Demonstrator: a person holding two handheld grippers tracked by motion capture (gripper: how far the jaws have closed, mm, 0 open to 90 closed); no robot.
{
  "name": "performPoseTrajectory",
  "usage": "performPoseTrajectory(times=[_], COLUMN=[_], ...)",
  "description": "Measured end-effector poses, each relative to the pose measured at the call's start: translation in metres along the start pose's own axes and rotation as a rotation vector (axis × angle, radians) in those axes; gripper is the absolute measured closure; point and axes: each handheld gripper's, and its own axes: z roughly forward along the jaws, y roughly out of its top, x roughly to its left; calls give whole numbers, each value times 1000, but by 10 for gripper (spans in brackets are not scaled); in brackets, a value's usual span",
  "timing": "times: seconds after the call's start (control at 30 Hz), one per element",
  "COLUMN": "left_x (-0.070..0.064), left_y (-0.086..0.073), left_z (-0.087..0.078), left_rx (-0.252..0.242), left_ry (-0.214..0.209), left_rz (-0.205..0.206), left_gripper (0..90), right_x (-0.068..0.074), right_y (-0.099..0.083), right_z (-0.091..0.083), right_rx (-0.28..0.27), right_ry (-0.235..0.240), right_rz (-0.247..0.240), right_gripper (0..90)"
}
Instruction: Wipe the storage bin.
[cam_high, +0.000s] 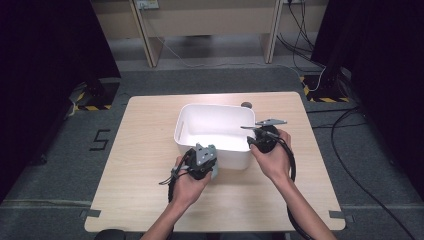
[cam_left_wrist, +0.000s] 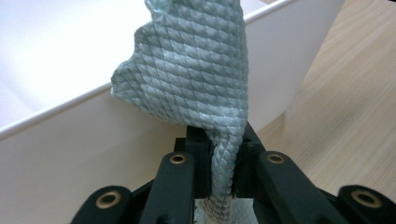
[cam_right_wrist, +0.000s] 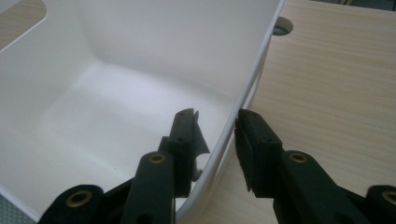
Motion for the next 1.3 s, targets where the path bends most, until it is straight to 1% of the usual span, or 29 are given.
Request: performPoseTrajectory(times=[0.3,0.5,0.73,0.9,1.3], left_x=[-3,-4,-5,-5,-8], left_y=[-6,-8,-12,-14,-20], left_z=[7,10,15,18,24], left_rx=[-5,-2,15,17,35], left_ry=[-15,-23,-24,-32,-30], left_rz=[-2,6,17,13,22], left_gripper=[806,807,807,806,807], right_x=[0,0,0,0,0], right_y=[0,0,0,0,0], right_z=[0,0,0,0,0], right_rx=[-2,0,-1,-1,-3], right_ry=[1,1,2,2,2], right_rz=[4,6,4,6,5], right_gripper=[685,685,685,685,685])
